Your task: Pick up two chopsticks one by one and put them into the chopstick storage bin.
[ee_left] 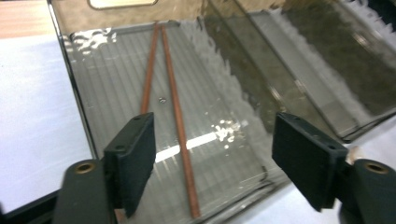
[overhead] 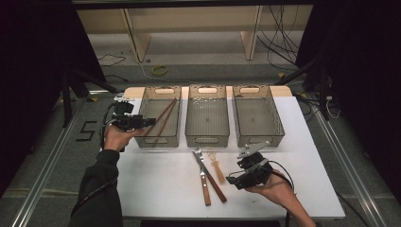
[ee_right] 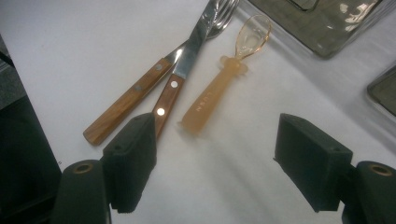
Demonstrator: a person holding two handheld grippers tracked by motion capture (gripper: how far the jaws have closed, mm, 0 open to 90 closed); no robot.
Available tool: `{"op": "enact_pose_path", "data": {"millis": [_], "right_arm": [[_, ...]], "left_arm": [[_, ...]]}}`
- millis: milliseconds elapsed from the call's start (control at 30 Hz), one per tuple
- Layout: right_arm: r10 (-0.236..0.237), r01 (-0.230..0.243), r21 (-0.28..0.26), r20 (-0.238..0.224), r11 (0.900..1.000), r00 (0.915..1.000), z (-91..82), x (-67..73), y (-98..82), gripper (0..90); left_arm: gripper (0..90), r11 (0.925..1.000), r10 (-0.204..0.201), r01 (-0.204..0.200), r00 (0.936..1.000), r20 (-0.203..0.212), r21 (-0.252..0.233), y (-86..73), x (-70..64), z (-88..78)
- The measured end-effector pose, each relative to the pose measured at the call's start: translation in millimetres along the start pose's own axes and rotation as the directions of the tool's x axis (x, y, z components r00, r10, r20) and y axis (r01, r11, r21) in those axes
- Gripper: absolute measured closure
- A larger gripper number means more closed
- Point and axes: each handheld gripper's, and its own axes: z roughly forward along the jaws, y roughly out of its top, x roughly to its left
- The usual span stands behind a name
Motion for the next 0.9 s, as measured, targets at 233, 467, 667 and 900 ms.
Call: {"op": "enact_pose_path", "data": {"millis": [233, 467, 667, 900], "right_arm": [[0.011, -0.011, 0.001, 0.001, 1.000, 0.9999, -0.6, -1.7, 0.5, 30.0], [0.022, -0.022, -0.005, -0.005, 1.000, 0.9997, 1.6, -3.0, 2.0, 30.0], [0.043, -0.042, 0.003, -0.009, 0.999, 0.9991, 5.2, -4.6, 5.0, 29.6], [0.061, -0.061, 0.017, -0.010, 0.998, 0.9981, 12.3, -9.3, 10.2, 28.9]], "left_arm": [[24.9, 0.9990, -0.010, 0.012, 0.9987, 0.050, -0.044, -7.0, -10.4, -12.8], [22.8, 0.9968, 0.036, -0.030, 0.9952, 0.091, -0.074, -19.7, -28.2, -21.3], [21.4, 0.9942, 0.067, -0.056, 0.9909, 0.117, -0.092, -32.4, -39.3, -21.2], [20.8, 0.9903, 0.101, -0.086, 0.9847, 0.142, -0.109, -48.8, -51.9, -18.4]]}}
